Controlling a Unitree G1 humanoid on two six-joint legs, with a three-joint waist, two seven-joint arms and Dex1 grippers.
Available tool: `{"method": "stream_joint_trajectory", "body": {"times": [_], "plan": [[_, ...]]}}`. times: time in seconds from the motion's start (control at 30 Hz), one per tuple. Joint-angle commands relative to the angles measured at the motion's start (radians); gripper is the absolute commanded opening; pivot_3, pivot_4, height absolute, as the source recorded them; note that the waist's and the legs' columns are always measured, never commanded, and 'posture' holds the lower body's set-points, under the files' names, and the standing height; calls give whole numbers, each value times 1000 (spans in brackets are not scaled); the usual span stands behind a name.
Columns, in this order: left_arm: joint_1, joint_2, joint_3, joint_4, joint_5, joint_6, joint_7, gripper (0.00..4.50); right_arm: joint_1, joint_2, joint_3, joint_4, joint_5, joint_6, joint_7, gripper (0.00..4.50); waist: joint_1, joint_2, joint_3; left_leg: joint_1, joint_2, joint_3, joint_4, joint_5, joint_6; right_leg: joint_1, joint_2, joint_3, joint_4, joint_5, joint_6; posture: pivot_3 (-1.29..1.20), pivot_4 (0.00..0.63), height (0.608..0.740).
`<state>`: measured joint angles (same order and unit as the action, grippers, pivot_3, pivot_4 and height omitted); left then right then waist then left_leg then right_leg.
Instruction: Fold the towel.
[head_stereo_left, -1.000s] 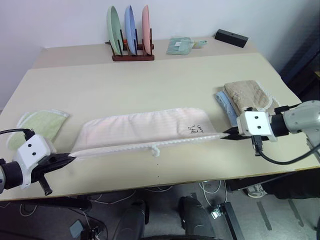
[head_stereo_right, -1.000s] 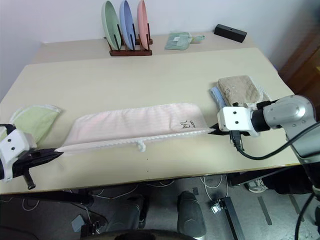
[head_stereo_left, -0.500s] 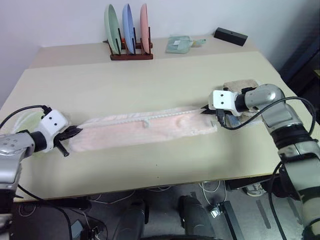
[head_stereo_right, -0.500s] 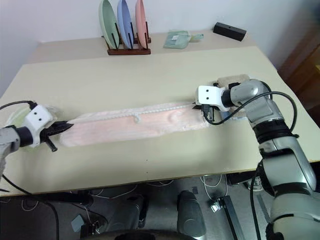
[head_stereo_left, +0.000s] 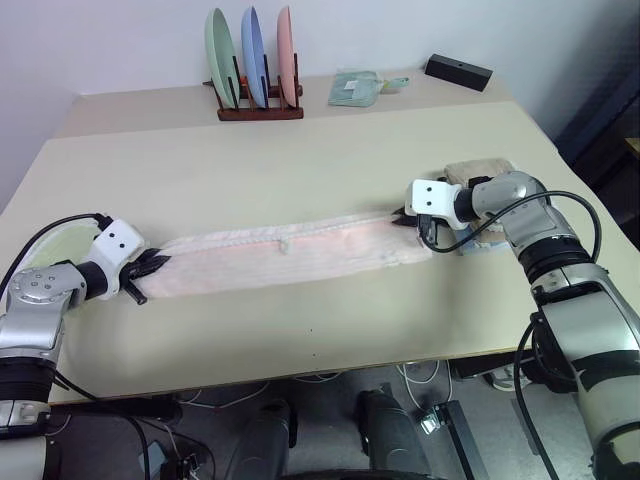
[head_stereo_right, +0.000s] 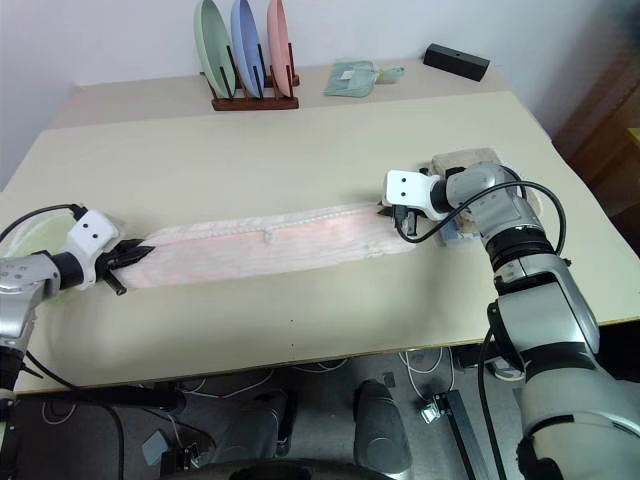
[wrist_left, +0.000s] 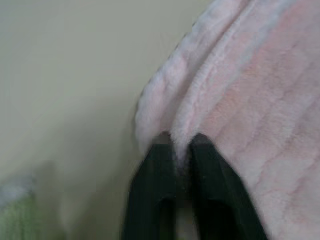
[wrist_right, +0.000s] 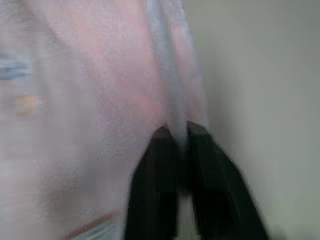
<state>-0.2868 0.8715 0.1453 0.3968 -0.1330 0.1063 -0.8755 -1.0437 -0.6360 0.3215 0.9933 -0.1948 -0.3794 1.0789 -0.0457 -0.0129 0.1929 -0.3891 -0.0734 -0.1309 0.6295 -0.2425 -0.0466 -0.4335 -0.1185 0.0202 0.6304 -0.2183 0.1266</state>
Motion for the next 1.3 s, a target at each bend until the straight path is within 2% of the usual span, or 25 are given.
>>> {"method": "stream_joint_trajectory", "body": {"times": [0.03, 0.1, 0.23, 0.37, 0.4, 0.53, 0.73, 0.8, 0.9, 1.0, 1.1, 1.3], "plan": [[-11, -6, 65, -7, -10, 2, 80, 2461, -37, -11, -35, -2, -11, -18, -55, 2360, 0, 0, 0, 0, 0, 0, 0, 0, 0, 0, 0, 0, 0, 0, 0, 0, 150, 740], [-37, -37, 97, 8, -2, 9, 184, 3454, -31, -14, -47, -7, -18, -15, -99, 2369, 1, 0, 0, 0, 0, 0, 0, 0, 0, 0, 0, 0, 0, 0, 0, 0, 150, 740], [-65, -87, 141, 5, -14, 50, 309, 3454, -19, -27, -56, -22, -43, -12, -173, 2369, 1, 0, 0, 0, 0, 0, 0, 0, 0, 0, 0, 0, 0, 0, 0, 0, 150, 740], [11, -134, 187, -152, -81, 110, 326, 3454, 52, -78, -109, -147, 12, 51, -147, 2369, 1, 0, 0, 0, 0, 0, 0, 0, 0, 0, 0, 0, 0, 0, 0, 0, 150, 740], [38, -139, 194, -196, -92, 111, 317, 3515, 77, -88, -132, -194, 40, 85, -131, 2905, 2, 0, 0, -1, 0, 0, 0, 0, 0, 0, 0, 0, 0, 0, 0, 0, 150, 740], [157, -149, 221, -385, -147, 138, 281, 3515, 272, -141, -265, -527, 206, 341, -72, 4469, 5, 0, 0, -1, 0, -1, 0, 0, -1, 0, 0, 0, -1, 0, 0, 0, 150, 740], [292, -118, 206, -551, -66, 149, 305, 3515, 634, -103, -534, -1120, 644, 1001, -149, 4469, 11, 0, 0, -1, 1, -1, 1, -1, -1, 1, 0, 1, 0, 0, 0, 0, 150, 740], [304, -132, 209, -592, -76, 166, 314, 3515, 725, -87, -585, -1250, 749, 1142, -192, 4469, 15, 0, -1, -1, 1, -2, 1, -1, 0, 2, 0, 0, -1, 0, 0, 0, 150, 740], [324, -194, 148, -762, -159, 180, 284, 3515, 855, 11, -672, -1403, 926, 1360, -341, 4469, 30, -1, -1, 0, 1, -1, 2, -1, 0, 3, 0, 1, -2, 0, 0, 0, 150, 740], [349, -210, 14, -897, -157, 195, 230, 3515, 916, 104, -700, -1453, 963, 1494, -507, 4469, 39, -1, -1, 0, 1, -1, 4, -1, 0, 5, -1, 1, -3, 0, 0, 0, 150, 740], [360, -207, -91, -949, -149, 215, 187, 3515, 920, 221, -749, -1455, 1014, 1607, -669, 4469, 37, -1, -2, 0, 1, 0, 3, -1, 0, 5, -1, 1, -4, 0, 0, 0, 150, 740], [356, -228, -199, -993, -135, 219, 170, 3515, 821, 433, -869, -1398, 1070, 1722, -934, 4469, 29, 0, -3, 1, 1, 0, 2, -1, 0, 5, 1, 1, -4, 0, 0, 0, 150, 740]]}}
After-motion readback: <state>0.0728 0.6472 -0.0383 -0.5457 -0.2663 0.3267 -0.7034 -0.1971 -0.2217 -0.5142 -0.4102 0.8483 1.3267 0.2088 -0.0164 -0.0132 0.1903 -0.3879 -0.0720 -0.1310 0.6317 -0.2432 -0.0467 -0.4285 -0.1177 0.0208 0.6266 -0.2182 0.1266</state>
